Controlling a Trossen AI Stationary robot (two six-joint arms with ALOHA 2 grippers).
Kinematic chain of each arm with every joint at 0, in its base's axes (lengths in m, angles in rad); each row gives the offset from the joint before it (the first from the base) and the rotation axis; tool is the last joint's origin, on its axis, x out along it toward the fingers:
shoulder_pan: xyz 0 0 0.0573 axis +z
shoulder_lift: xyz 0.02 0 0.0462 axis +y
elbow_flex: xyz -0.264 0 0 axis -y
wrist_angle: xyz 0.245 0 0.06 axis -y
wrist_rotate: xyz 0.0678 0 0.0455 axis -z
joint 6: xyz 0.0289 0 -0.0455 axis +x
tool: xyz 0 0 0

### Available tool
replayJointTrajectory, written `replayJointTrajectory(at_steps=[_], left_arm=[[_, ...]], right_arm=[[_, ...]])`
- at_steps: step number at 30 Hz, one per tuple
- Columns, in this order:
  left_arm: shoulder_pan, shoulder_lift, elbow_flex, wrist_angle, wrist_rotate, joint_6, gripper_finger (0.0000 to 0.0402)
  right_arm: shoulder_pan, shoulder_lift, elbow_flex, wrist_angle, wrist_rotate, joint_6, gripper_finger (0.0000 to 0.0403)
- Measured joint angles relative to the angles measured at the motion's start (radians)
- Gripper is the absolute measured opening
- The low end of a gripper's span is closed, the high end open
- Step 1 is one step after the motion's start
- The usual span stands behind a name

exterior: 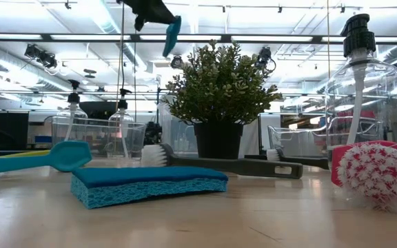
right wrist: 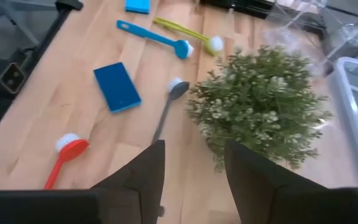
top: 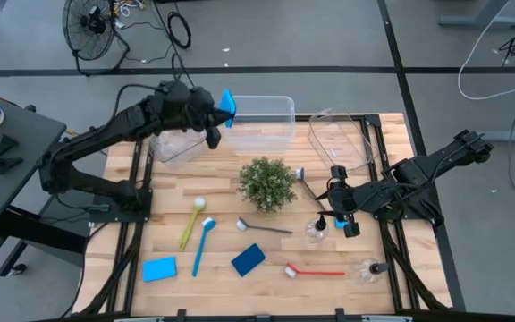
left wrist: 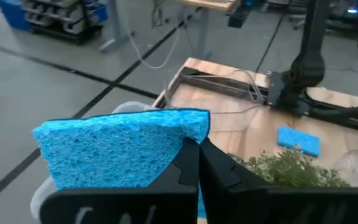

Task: Pick & Place Kitchen Sink Supplies
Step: Put the blue sponge into the right transparent bin

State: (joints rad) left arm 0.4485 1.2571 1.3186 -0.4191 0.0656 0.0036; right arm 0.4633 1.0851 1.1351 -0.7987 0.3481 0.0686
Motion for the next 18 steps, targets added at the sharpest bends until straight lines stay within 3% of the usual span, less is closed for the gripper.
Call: replayJointTrajectory(at_steps=[5,18], left_arm=[[0.079,0.035,0.001,0.051,0.152,0.063,0.0002],[0.175,0.222,0.000,0.076,0.221,0.244,0.0004]], right_arm=[[0.000,0.000,0.000,0.000,0.011,0.000,0.0168],[-0.002,0.000,0.000,0.000,0.046,0.029,0.0168]])
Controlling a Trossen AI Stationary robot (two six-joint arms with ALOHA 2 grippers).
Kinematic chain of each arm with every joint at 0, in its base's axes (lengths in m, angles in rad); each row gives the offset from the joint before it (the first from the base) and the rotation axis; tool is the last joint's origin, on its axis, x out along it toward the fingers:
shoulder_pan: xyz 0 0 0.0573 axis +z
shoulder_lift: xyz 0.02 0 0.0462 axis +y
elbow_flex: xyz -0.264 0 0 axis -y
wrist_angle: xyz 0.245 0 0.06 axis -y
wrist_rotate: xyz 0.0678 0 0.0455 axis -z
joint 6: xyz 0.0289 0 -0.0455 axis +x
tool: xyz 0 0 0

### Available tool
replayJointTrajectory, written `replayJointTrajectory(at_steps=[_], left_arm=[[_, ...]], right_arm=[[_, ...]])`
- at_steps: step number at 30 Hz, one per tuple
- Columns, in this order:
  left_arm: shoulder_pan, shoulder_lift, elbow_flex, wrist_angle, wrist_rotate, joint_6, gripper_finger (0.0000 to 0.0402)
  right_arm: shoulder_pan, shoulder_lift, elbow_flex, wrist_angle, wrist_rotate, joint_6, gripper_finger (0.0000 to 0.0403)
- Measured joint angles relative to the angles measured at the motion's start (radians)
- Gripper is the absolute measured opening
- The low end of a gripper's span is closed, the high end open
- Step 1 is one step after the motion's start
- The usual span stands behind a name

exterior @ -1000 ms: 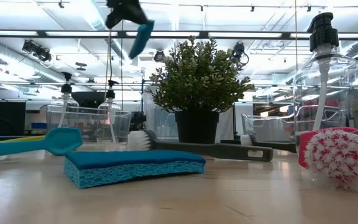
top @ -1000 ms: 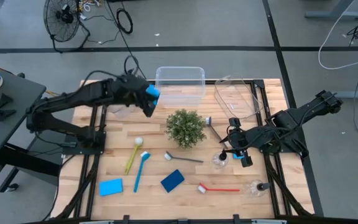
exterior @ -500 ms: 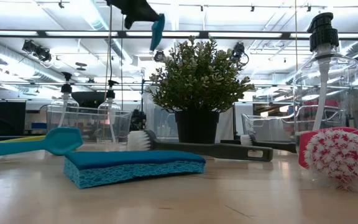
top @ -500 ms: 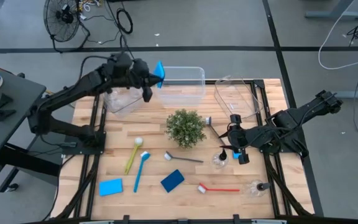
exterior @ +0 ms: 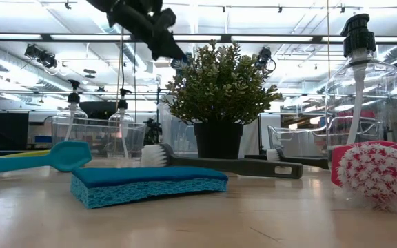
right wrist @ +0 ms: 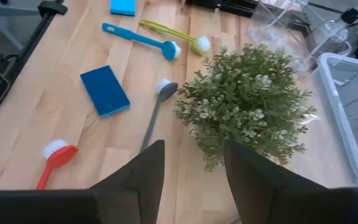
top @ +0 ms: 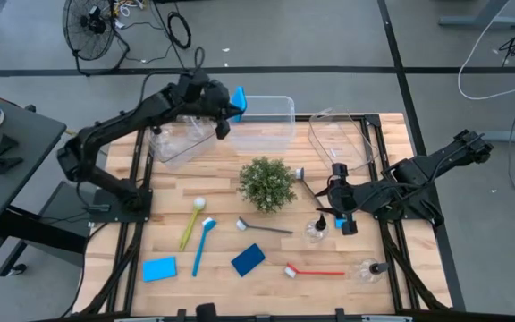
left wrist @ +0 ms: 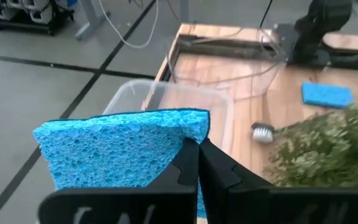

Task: Pick & Place Kitchen Sink Supplies
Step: Put the blue sponge into the right transparent bin

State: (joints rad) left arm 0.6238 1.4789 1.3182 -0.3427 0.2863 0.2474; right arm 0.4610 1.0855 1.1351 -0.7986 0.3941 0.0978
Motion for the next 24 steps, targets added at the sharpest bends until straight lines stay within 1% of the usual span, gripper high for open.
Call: replayJointTrajectory(at_steps=[2,6,10,18,24], left_arm=[[0.004,0.021,0.000,0.002,0.010,0.001,0.0003],[0.008,0.050,0.000,0.013,0.033,0.005,0.0003],[0.008,0.077,0.000,0.016,0.033,0.048,0.0003],[0.008,0.089,0.000,0.020,0.033,0.053,0.0005],[0.008,0.089,0.000,0.018,0.033,0.054,0.0003]], right_arm=[[0.000,0.000,0.000,0.000,0.017,0.000,0.0168],[-0.003,0.000,0.000,0.000,0.017,0.000,0.0168],[-0.003,0.000,0.000,0.000,0.017,0.003,0.0168],[-0.003,0.000,0.000,0.000,0.017,0.052,0.0168],[-0.003,0.000,0.000,0.000,0.017,0.052,0.0168]])
